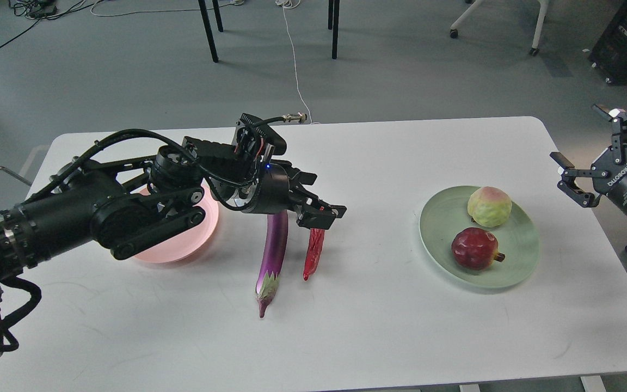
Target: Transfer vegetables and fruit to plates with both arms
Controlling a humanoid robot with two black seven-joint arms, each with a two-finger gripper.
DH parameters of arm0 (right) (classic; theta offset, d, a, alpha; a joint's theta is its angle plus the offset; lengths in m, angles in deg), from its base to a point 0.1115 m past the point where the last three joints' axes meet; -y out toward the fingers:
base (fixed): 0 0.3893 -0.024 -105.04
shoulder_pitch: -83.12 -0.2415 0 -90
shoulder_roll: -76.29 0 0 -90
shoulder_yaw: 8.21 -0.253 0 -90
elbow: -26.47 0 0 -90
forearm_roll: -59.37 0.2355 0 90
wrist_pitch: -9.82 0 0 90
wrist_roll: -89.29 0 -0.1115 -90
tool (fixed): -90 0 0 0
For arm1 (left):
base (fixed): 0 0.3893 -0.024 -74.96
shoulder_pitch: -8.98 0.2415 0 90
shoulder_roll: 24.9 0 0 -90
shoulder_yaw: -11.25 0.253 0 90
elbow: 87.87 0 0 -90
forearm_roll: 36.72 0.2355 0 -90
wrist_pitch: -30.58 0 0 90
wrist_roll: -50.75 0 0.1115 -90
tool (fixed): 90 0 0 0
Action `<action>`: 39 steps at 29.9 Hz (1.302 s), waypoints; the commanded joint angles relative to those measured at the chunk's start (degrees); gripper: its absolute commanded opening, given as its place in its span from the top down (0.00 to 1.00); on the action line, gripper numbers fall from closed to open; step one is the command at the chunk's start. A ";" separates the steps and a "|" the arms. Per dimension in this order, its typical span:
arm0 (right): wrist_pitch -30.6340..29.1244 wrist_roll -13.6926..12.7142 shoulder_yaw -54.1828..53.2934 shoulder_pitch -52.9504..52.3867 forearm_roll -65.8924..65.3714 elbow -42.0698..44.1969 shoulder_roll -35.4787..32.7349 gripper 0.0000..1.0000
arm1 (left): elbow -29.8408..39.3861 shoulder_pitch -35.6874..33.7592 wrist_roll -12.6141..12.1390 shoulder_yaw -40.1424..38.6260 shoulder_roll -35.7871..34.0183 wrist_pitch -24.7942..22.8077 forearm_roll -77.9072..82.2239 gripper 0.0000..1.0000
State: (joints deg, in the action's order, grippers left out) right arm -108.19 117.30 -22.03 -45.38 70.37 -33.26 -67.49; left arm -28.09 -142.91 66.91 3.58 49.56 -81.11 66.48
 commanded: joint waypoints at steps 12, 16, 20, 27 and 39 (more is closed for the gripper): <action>0.00 0.00 0.02 1.23 0.07 0.05 -0.54 0.01 | -9.07 0.28 -4.74 5.21 7.18 -5.03 -0.46 0.00; 0.00 0.00 0.02 1.23 0.07 -0.04 -0.54 0.01 | -11.00 0.45 -4.83 5.73 8.32 -5.03 -0.46 0.00; 0.00 0.00 0.02 1.32 -0.02 -0.04 -0.54 0.01 | -11.62 0.45 -4.74 6.35 9.12 -4.94 -0.72 0.01; 0.00 0.00 0.02 2.11 -0.02 -0.13 -0.54 0.01 | -14.26 1.07 -4.74 6.44 10.96 -4.94 -0.46 0.01; 0.00 0.00 0.02 2.47 -0.11 -0.21 -0.54 0.01 | -14.52 2.03 -4.74 6.44 11.14 -5.03 -0.46 0.02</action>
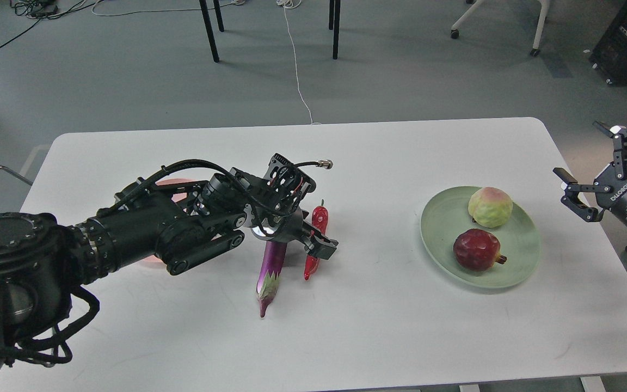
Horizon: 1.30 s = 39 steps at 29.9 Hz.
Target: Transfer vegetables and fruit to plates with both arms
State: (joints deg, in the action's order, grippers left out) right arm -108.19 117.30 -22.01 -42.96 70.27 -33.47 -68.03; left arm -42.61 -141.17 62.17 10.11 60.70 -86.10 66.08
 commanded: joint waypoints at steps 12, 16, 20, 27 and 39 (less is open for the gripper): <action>0.00 0.00 0.00 0.39 0.00 0.00 0.00 0.01 | -0.70 0.91 -0.08 -0.09 0.09 -0.65 -0.50 0.58; 0.00 0.00 0.00 0.40 0.00 0.00 0.00 0.01 | -0.70 0.73 -1.22 -0.18 0.18 -0.39 -0.58 0.76; 0.00 0.00 0.00 0.40 0.00 0.00 0.00 0.01 | -0.70 0.47 -1.58 -0.26 0.79 -0.13 -0.58 0.86; 0.00 0.00 0.00 0.40 0.00 -0.09 0.09 0.01 | 0.88 -1.55 -1.58 -1.41 3.17 -0.13 -3.82 0.87; 0.00 0.00 0.08 0.48 -0.09 -0.09 0.27 0.01 | 1.50 -9.90 -3.95 -1.06 -6.57 -1.00 -28.80 0.85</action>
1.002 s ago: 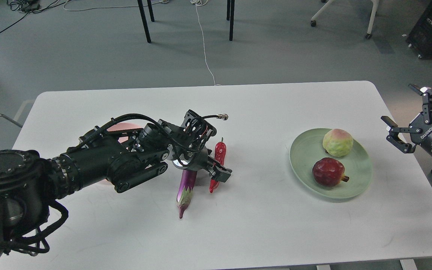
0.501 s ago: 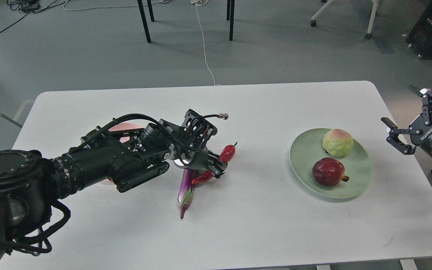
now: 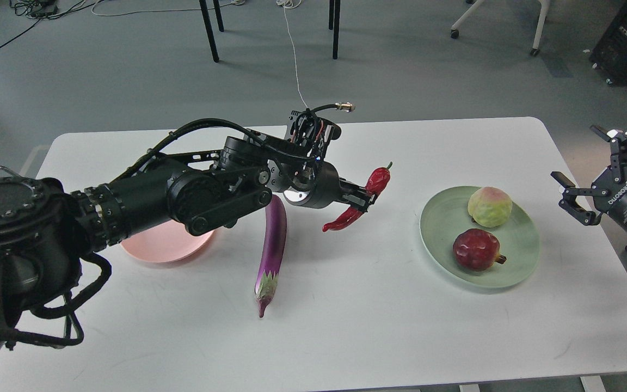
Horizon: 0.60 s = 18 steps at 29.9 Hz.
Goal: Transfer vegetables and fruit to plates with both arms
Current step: 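Move the chili over the pink plate and release it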
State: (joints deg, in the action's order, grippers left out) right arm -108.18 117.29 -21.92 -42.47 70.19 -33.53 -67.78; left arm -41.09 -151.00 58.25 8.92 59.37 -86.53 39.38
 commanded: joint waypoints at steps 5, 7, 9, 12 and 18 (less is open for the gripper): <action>0.00 0.00 0.00 0.00 -0.01 -0.12 0.01 0.01 | 1.47 3.79 0.14 0.14 -15.53 -0.89 -2.18 0.84; 0.00 0.00 0.00 -0.09 -0.01 -0.12 0.10 0.01 | 2.87 5.55 0.23 0.22 -19.49 -0.89 -2.18 0.84; 0.00 0.00 0.00 0.00 -0.10 -0.04 0.10 0.01 | 4.37 6.87 0.49 0.66 -23.09 -0.89 -2.09 0.84; 0.00 0.00 0.00 0.00 -0.10 -0.03 0.27 0.01 | 5.16 8.98 0.67 0.66 -26.35 -0.89 -1.91 0.83; 0.00 0.00 0.00 0.17 -0.10 -0.12 0.27 0.01 | 5.08 12.76 1.98 0.84 -31.62 -0.89 -1.83 0.79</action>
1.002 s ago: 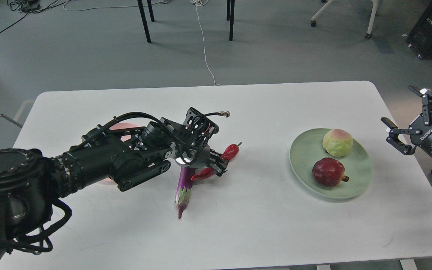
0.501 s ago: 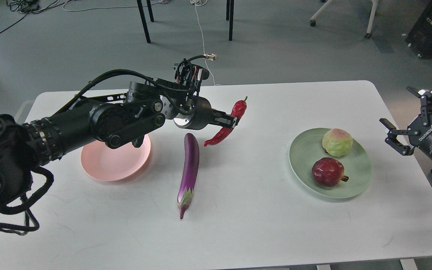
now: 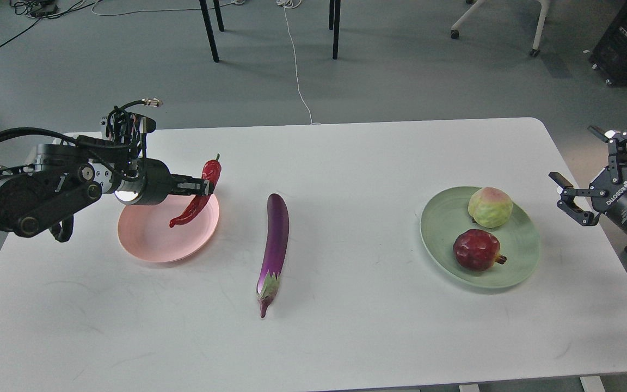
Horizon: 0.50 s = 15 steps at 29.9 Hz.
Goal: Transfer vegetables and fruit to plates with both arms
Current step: 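Move the chili over the pink plate and release it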
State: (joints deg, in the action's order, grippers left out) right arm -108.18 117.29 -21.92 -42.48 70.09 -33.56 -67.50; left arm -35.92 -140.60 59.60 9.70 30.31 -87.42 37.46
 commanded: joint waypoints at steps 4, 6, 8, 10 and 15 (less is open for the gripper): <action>0.00 0.00 0.00 0.18 0.00 -0.09 0.09 0.01 | -0.54 2.98 0.99 0.23 -4.33 0.00 0.53 0.76; 0.00 0.00 0.00 0.18 0.00 -0.18 0.09 0.01 | -0.63 3.76 1.08 0.23 -5.29 0.00 0.53 0.70; 0.00 0.00 0.00 0.18 0.00 -0.18 0.09 0.01 | -0.63 4.03 1.17 0.23 -5.65 0.00 0.53 0.60; 0.00 0.00 0.00 0.18 0.00 -0.27 0.09 0.01 | -0.72 4.03 1.87 0.23 -5.74 0.00 0.61 0.42; 0.00 0.00 -0.09 0.18 0.00 -0.36 0.00 0.01 | -0.72 3.42 2.31 0.14 -5.56 0.00 0.79 0.09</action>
State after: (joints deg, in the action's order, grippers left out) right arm -108.18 117.29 -21.92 -42.29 70.09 -33.90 -67.41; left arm -36.64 -136.63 61.77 9.93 24.63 -87.43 38.22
